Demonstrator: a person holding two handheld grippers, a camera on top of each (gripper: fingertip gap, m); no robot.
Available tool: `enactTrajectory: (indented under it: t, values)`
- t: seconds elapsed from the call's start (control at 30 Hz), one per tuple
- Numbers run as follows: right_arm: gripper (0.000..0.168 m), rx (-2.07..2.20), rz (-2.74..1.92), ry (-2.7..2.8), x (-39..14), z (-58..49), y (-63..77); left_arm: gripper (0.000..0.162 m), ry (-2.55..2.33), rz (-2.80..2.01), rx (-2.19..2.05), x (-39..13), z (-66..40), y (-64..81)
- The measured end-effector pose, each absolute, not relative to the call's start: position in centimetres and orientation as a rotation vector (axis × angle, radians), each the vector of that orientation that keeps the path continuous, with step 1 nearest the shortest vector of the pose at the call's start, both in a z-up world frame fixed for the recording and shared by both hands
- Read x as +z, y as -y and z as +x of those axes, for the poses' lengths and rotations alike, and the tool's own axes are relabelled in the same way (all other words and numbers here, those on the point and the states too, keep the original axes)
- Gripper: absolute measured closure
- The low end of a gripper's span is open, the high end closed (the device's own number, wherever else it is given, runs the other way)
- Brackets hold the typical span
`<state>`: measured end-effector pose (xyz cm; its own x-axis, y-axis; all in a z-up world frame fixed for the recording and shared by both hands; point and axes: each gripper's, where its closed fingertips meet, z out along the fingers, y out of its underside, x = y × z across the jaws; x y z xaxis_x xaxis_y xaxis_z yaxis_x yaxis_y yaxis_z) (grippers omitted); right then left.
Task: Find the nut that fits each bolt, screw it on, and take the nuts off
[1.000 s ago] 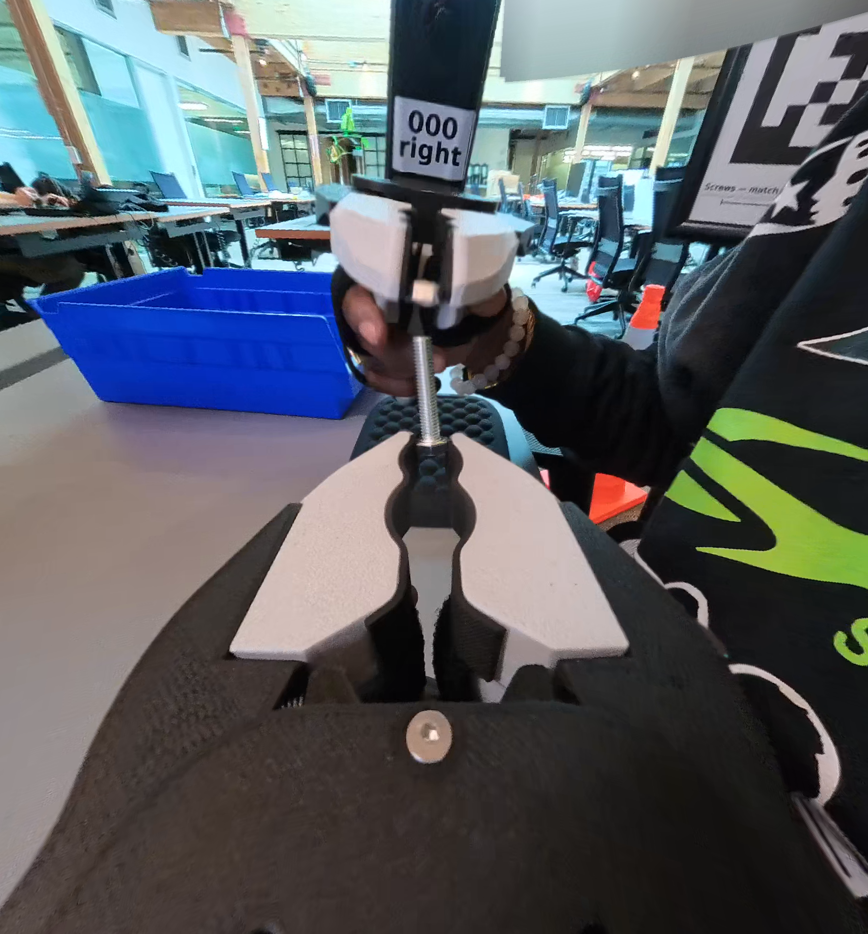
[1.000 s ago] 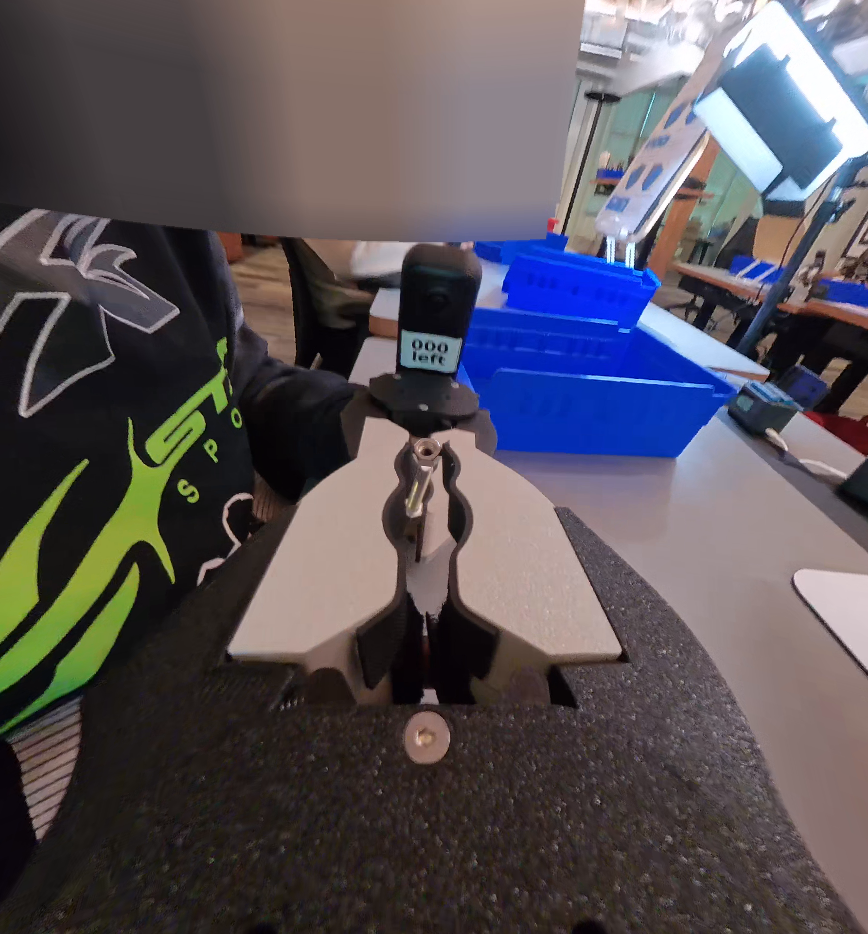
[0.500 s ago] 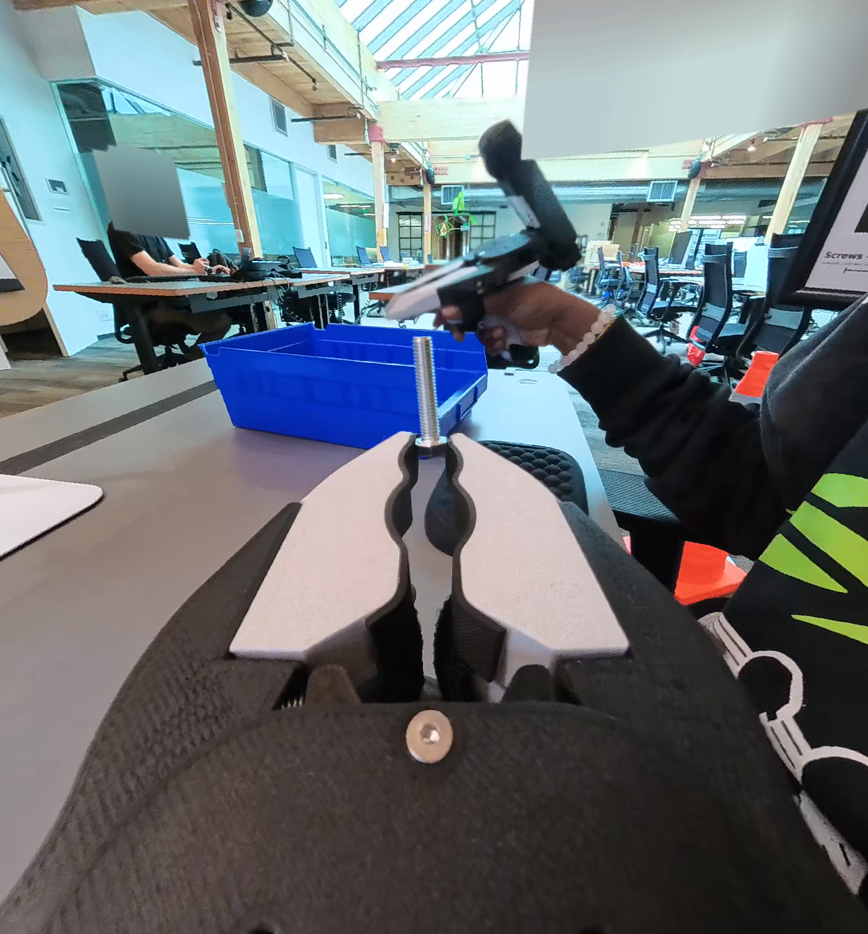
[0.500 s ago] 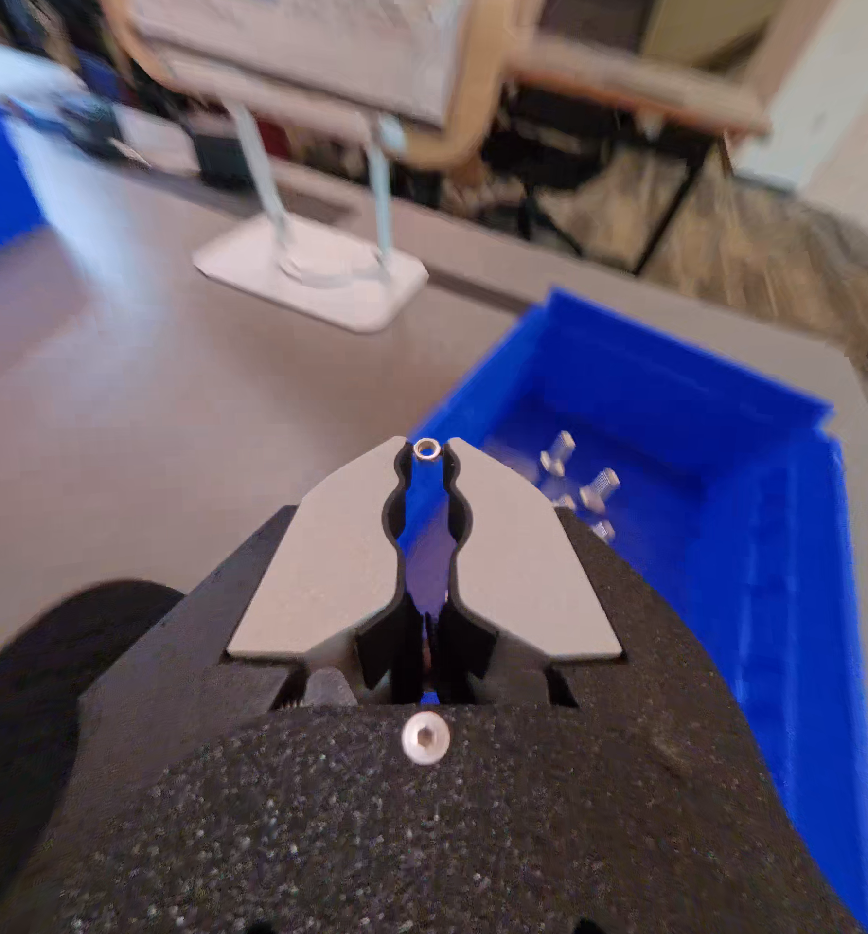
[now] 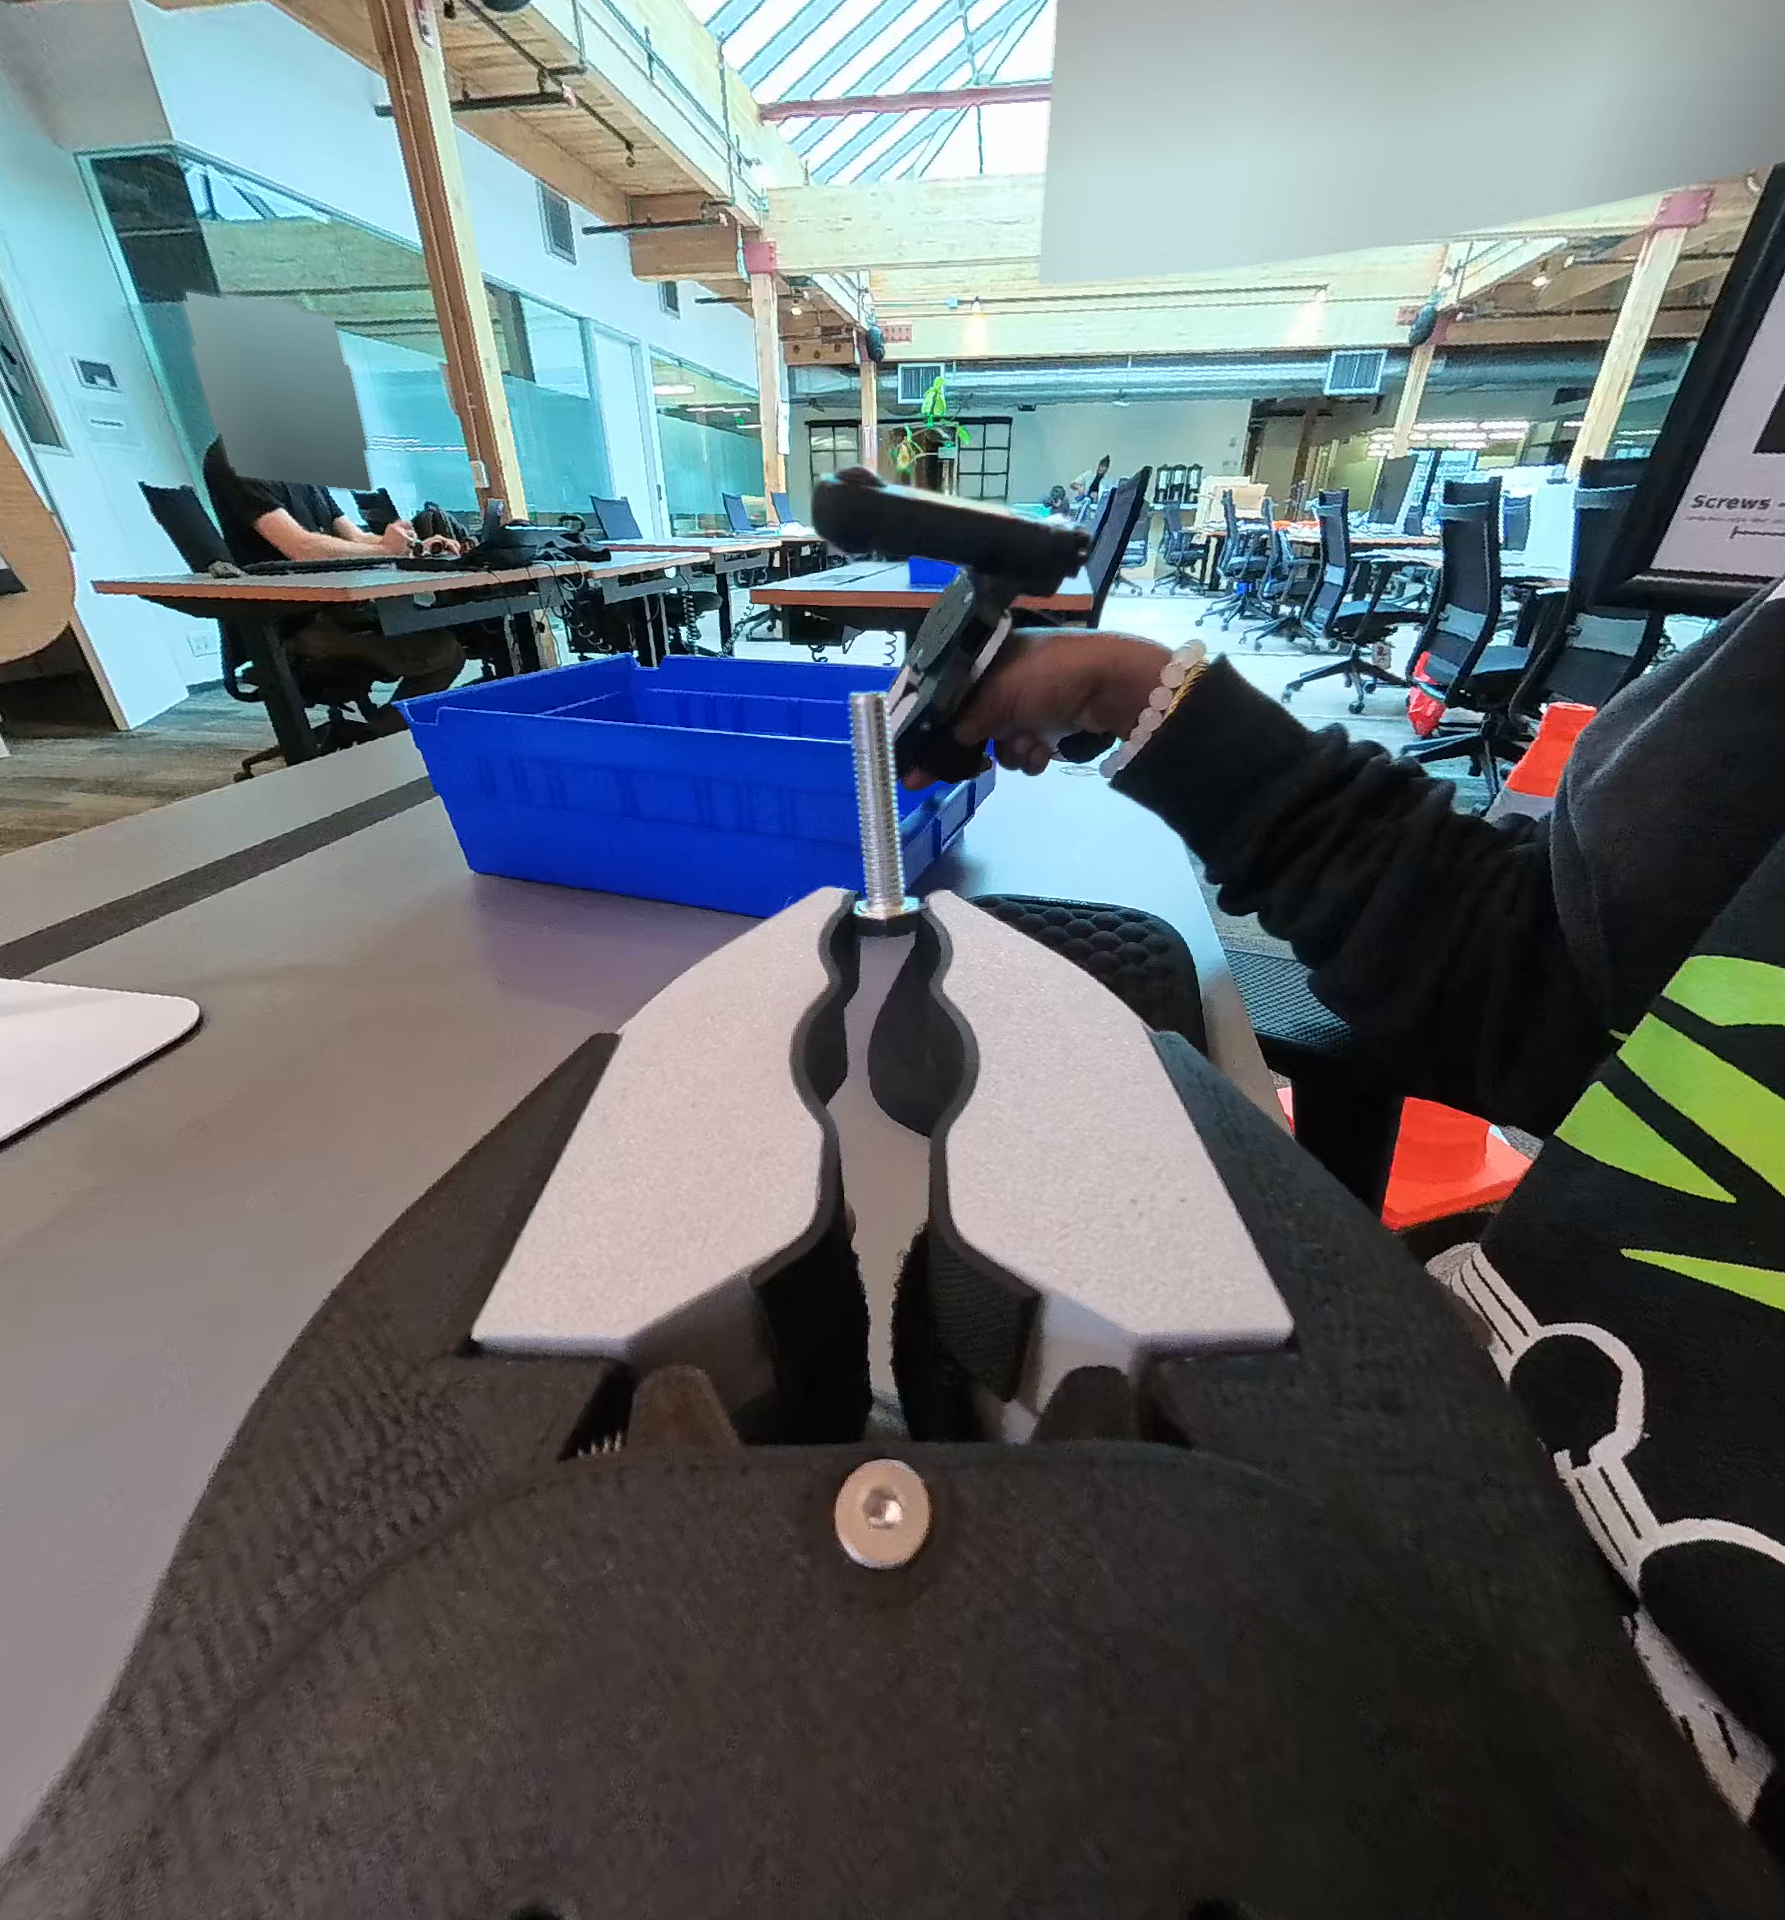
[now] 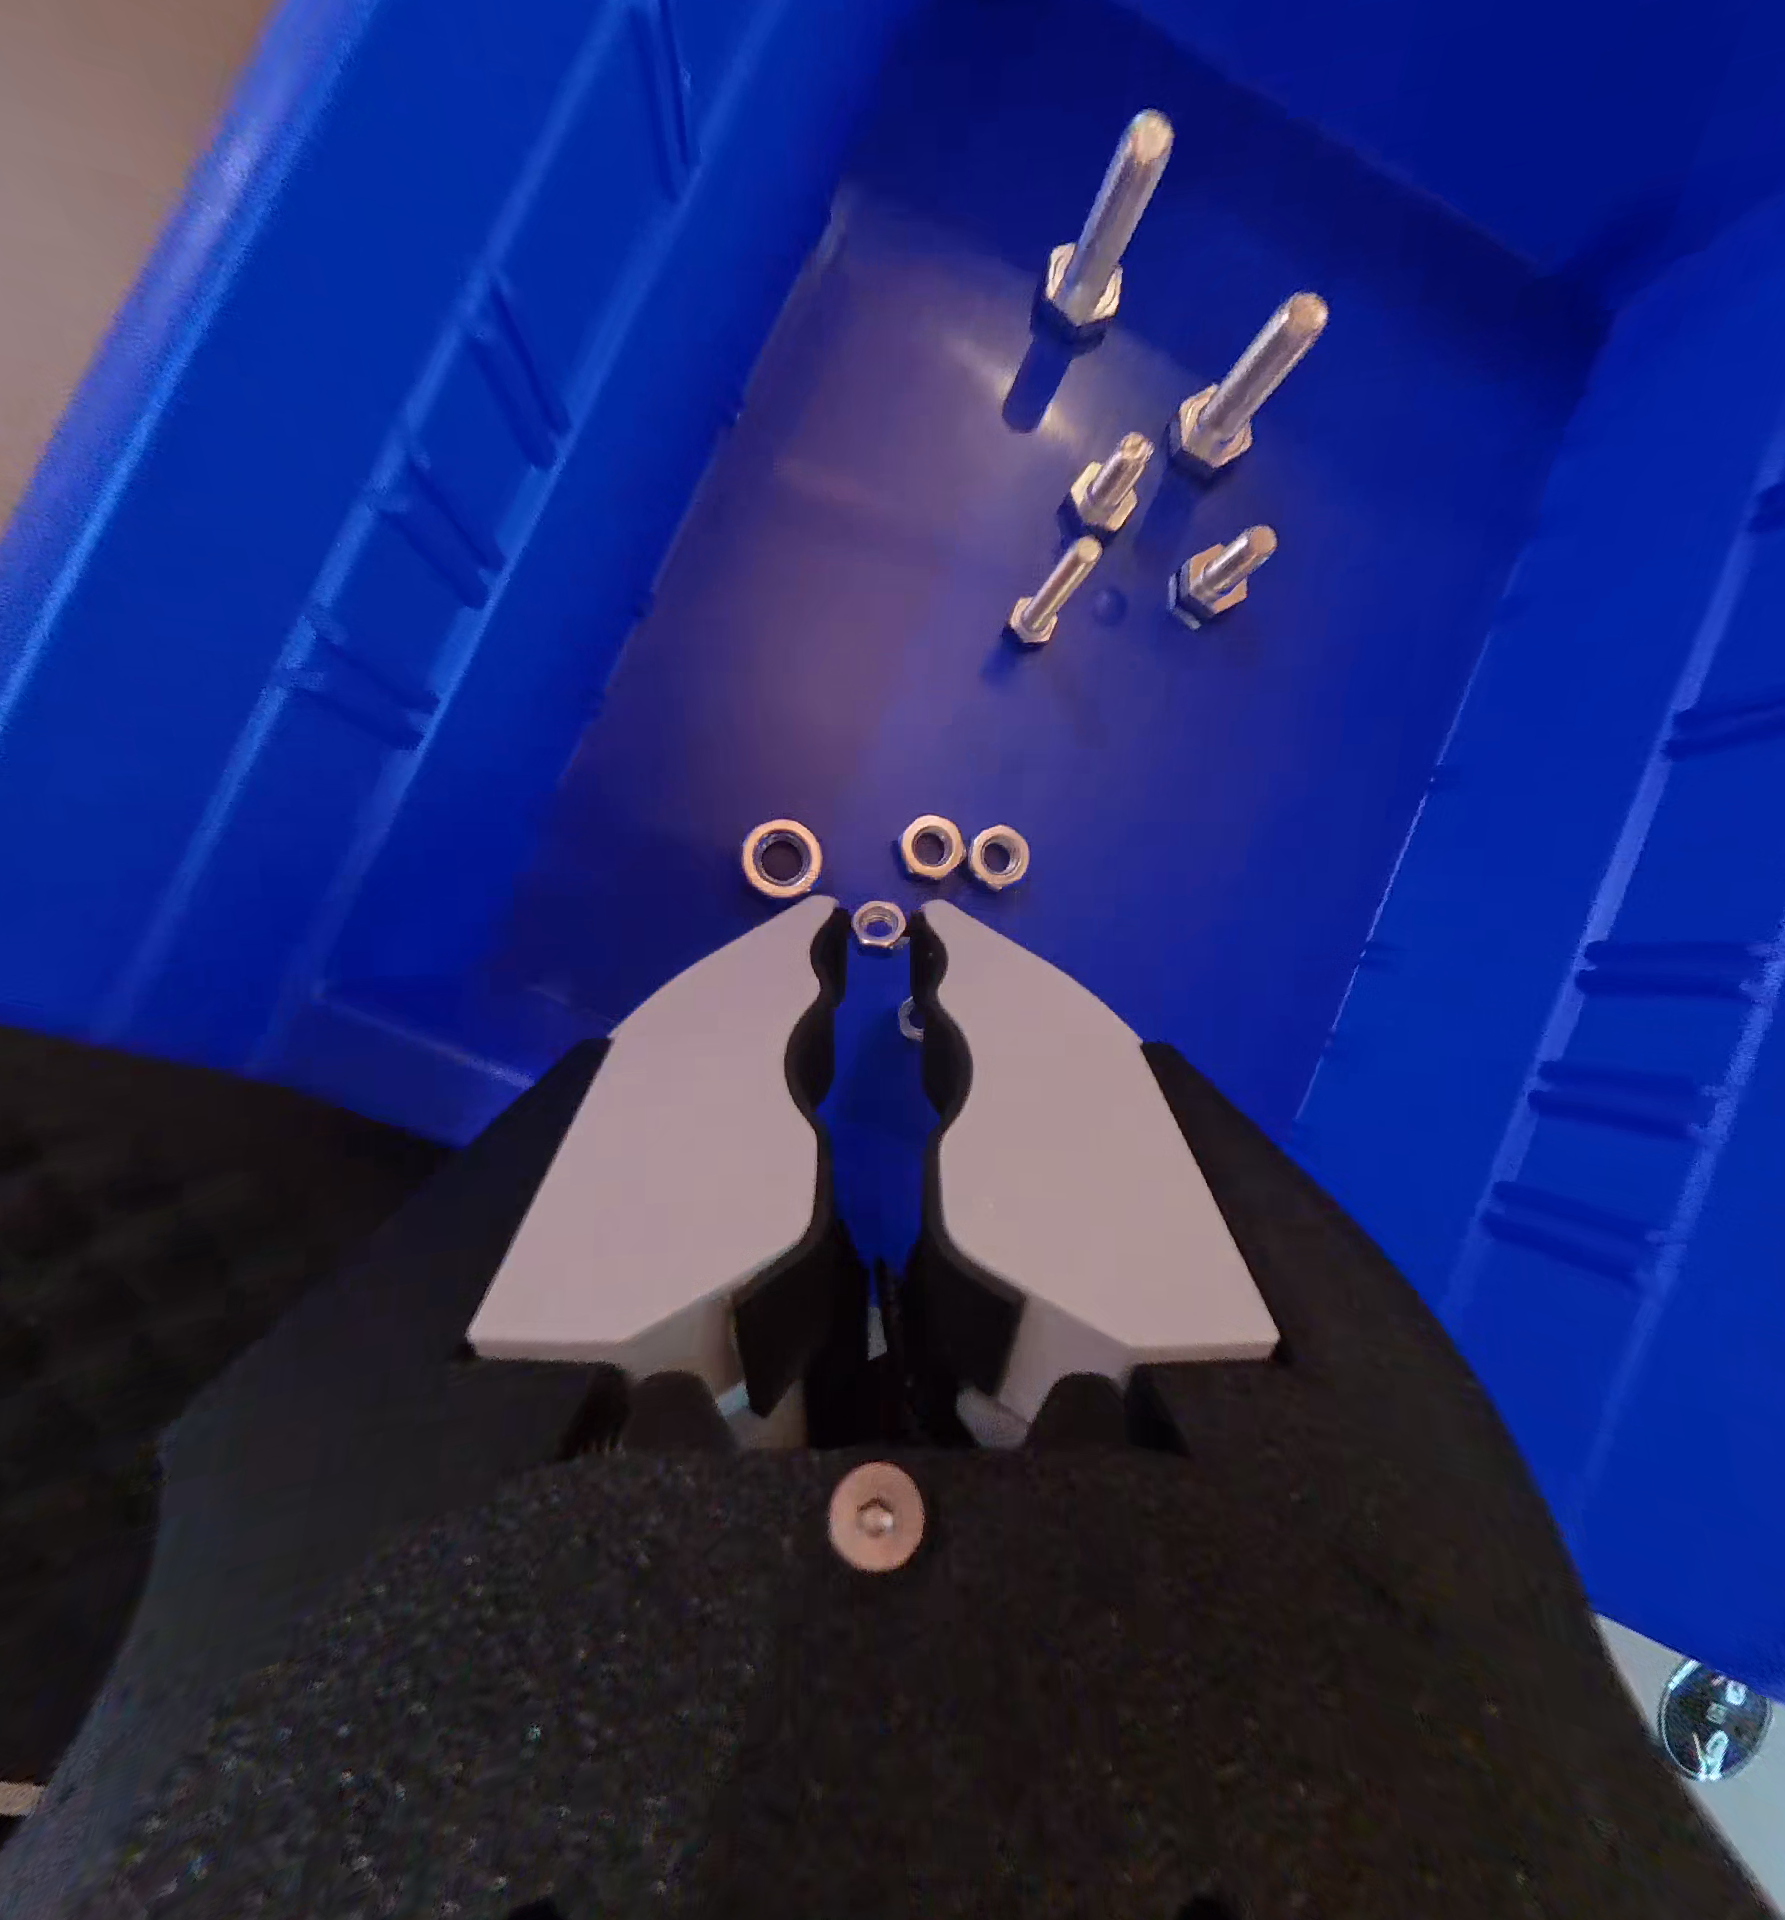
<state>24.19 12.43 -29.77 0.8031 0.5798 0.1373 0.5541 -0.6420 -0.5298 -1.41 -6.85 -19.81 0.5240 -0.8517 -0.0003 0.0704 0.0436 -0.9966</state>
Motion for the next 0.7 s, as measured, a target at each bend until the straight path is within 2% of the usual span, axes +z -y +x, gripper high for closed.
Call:
enactTrajectory:
  t: [0.5, 0.7]
  values:
    - [0.155, 0.075, -2.551, 0.864, -31.5, 24.6, -12.4, 0.152, -0.778, -1.364, -0.821, -20.2, -1.1, 6.9]
    - [0.147, 0.049, -2.499, 0.843, -30.5, 24.5, -12.8, 0.152, -0.775, -1.366, -0.817, -20.2, -1.2, 6.9]
